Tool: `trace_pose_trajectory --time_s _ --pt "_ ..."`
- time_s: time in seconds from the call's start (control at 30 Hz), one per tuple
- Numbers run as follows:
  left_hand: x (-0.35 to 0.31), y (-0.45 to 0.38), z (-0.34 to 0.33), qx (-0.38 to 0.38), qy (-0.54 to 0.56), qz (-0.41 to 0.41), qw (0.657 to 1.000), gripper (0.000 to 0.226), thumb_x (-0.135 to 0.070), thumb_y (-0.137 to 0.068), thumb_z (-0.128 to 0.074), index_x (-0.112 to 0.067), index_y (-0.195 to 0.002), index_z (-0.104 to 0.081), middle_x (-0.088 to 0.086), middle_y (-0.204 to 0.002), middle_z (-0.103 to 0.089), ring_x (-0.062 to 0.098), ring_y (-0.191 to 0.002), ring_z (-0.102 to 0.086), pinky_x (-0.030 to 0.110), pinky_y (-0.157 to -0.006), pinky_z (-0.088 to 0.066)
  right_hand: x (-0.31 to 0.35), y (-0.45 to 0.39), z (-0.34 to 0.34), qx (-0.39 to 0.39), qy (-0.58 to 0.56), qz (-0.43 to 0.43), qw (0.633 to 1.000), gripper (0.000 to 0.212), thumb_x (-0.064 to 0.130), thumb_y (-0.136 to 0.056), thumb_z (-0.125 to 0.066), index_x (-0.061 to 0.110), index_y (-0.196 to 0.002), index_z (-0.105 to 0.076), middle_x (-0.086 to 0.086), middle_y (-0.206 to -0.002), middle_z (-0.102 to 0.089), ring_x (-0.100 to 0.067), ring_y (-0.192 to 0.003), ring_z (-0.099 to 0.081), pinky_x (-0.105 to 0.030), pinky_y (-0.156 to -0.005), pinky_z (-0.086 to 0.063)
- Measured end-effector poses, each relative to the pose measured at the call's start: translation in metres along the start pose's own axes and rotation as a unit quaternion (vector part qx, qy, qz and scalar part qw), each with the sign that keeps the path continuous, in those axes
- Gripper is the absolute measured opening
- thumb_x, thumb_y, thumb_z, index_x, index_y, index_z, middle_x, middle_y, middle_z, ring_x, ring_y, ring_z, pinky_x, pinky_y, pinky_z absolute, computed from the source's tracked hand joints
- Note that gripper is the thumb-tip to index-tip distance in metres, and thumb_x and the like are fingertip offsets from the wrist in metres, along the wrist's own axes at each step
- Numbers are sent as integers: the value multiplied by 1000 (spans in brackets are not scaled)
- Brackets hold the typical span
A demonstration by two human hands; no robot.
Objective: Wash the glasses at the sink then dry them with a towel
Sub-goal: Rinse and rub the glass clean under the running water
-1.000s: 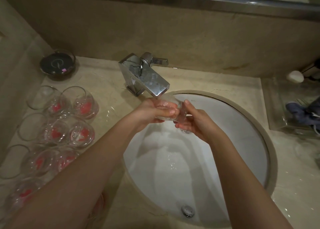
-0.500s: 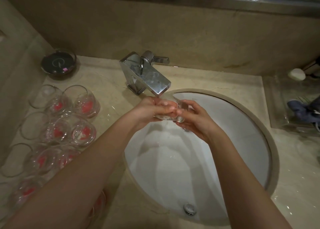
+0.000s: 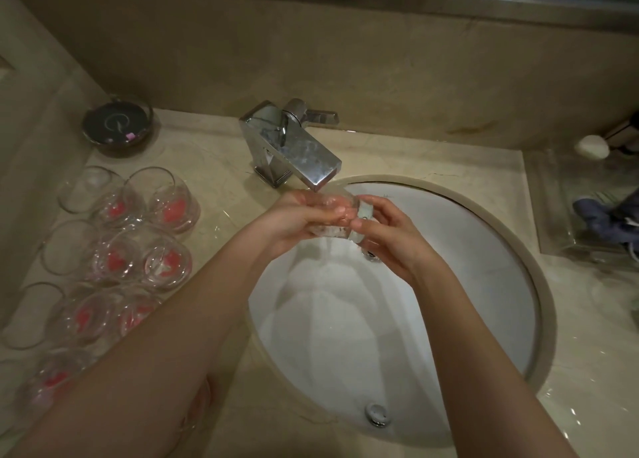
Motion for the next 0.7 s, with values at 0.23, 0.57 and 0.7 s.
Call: trace_pose_trajectory --time_s 0.23,0.57,0.7 --pt "1 3 -4 7 -18 -10 1000 35 -19 -63 -77 -12 -97 -71 7 -91 -75 18 -87 -72 24 -80 -54 -12 2 -17 -18 -45 -119 992 53 54 -95 -45 10 -116 -66 -14 -94 -68 -23 -78 -68 -30 -63 -58" --pt "-4 3 9 -23 -67 -2 997 16 -5 -80 -73 -11 -94 -73 6 -87 -74 13 -81 -71 25 -83 -54 -4 -2 -15 -9 -29 13 999 32 11 -89 -64 14 -120 -58 -4 -107 -64 -18 -91 -65 -28 -80 -50" --pt "-3 2 3 -14 -90 -5 996 19 -5 -79 -74 -14 -95 -72 7 -93 -74 15 -90 -71 30 -91 -50 -13 0 -20 -10 -103 -104 989 47 48 -98 -45 10 -120 -61 -11 -101 -69 -22 -86 -69 -29 -70 -59"
Point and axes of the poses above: each hand's wrist, its own y-axis away from the middle knuckle, its own z-axis out of the back of the hand, x = y × z, the point moved 6 cm from there along -y, towards the middle knuckle
